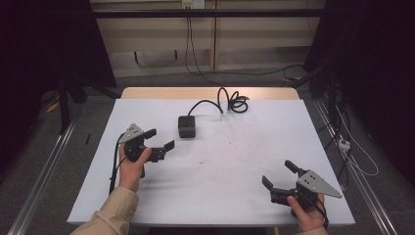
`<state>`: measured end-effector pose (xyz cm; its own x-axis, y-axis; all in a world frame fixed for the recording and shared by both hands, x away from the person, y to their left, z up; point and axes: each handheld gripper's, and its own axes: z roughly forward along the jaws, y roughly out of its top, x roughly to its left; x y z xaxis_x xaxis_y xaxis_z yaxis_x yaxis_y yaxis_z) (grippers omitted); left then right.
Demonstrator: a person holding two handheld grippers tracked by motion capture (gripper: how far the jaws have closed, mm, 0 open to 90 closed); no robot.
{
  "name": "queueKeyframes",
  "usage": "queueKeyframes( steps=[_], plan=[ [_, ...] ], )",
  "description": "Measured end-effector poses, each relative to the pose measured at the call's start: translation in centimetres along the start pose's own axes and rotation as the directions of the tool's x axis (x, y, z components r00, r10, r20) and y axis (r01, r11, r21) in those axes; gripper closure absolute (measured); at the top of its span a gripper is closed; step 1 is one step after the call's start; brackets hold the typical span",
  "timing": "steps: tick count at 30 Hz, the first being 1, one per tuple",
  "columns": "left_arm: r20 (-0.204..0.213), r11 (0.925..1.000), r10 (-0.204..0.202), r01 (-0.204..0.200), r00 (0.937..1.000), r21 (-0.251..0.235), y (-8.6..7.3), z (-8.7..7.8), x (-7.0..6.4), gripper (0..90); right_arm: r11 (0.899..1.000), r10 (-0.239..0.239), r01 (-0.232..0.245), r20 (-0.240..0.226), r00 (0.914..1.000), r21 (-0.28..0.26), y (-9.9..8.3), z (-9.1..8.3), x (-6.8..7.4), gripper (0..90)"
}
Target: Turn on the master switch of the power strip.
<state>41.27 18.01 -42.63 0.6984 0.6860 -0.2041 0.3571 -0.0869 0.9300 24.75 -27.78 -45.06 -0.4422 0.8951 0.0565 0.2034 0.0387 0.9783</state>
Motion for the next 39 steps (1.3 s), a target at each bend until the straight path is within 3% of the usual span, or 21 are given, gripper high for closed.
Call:
queueKeyframes(
  steps=[14,29,35,39],
  plan=[
    [-0.019,0.9993,0.013,-0.012,0.9997,0.035,0.5,1.3,0.5,6.8,1.000,-0.005,0.005,-0.004,1.0000,0.000,0.0,0.0,-0.1,3.4],
    [-0.030,0.9994,-0.001,0.002,0.9995,0.035,0.5,2.1,0.9,8.2,1.000,-0.011,0.011,-0.006,0.9999,0.000,0.0,0.1,-0.1,3.7],
    [-0.022,0.9987,0.031,-0.031,0.9993,0.040,1.6,2.5,0.4,8.2,1.000,-0.012,0.012,-0.006,0.9999,0.001,0.0,0.1,-0.1,3.7],
    [-0.030,0.9982,0.027,-0.026,0.9992,0.054,1.5,3.0,0.5,8.2,1.000,-0.017,0.017,-0.010,0.9998,0.001,0.0,0.1,-0.1,3.8]
  ],
)
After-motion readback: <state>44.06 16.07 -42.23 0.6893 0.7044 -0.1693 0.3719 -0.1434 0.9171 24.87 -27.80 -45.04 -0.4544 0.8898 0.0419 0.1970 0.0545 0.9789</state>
